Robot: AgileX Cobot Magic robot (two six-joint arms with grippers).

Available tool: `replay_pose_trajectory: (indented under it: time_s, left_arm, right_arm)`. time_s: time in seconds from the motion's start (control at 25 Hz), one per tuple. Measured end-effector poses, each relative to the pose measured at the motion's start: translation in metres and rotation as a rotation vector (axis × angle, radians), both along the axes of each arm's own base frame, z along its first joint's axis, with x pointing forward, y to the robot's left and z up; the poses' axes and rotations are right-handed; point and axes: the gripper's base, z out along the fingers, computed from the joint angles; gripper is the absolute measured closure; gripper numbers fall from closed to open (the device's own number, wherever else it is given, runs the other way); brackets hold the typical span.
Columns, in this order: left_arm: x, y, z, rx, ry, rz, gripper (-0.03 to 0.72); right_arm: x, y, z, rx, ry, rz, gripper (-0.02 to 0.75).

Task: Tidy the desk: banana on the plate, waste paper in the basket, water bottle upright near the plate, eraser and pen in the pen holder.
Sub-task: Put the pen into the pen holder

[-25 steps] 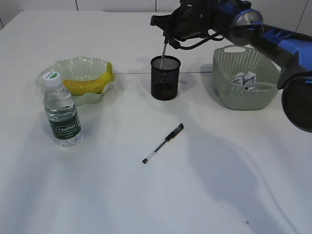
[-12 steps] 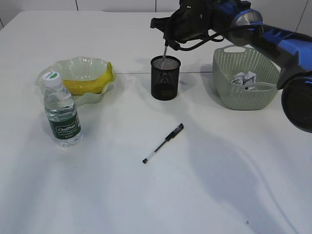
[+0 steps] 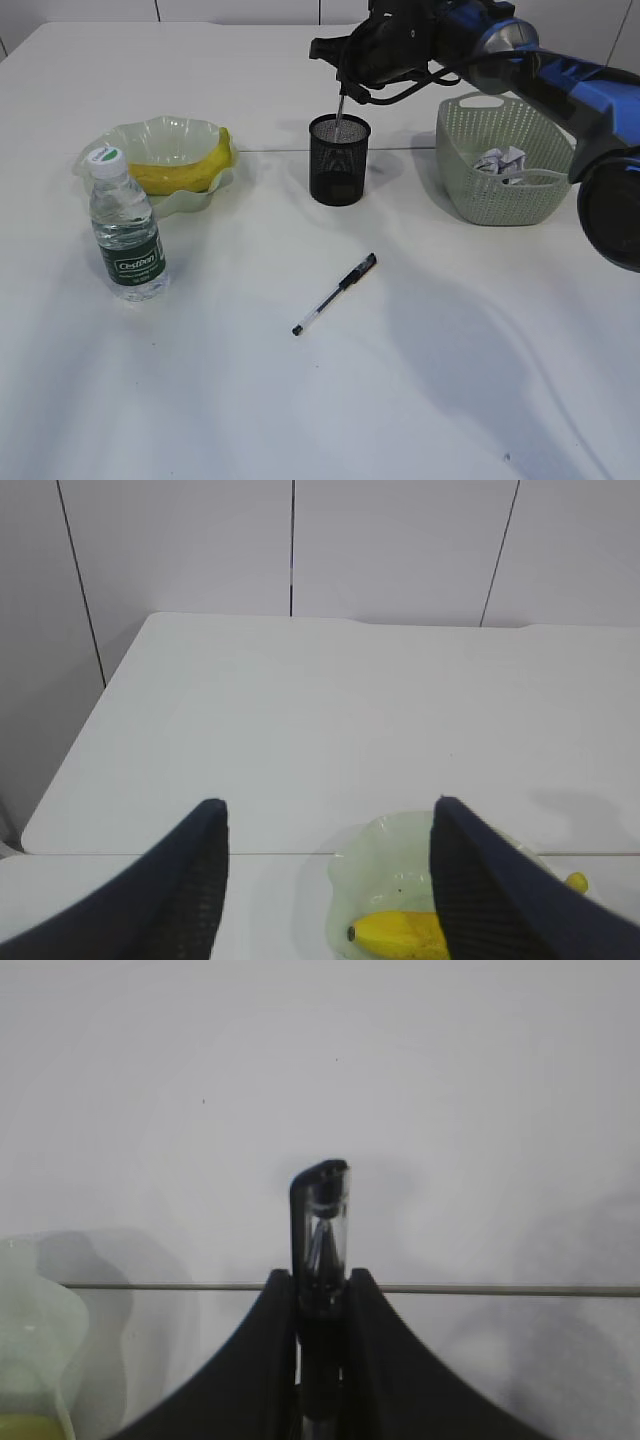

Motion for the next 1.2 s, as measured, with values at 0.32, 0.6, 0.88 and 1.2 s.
replay_pose_trajectory:
  time_s: [0.32,0.6,0.88,1.2]
  left_arm:
    - [0.0,0.0,0.0,0.0,0.0,0.0,0.249]
    - [0.0,0.0,0.0,0.0,0.0,0.0,0.252]
    - [0.0,0.0,0.0,0.0,0.0,0.0,0.252]
    - [-0.0002,0.0013,-0.0004,0.003,0.004,0.014,0.253]
  right_arm:
    - [0.0,0.0,0.0,0.0,0.0,0.0,0.613]
    - [-0.0001,0.0,-0.0001,0.0,0.002,0.0,0.587]
    - [-0.001,-0.0003,-0.0017,-0.006,0.021,0.0,0.56]
    - [-0.0012,-0.0004,0.0033,-0.004,0.014,0.0,0.554]
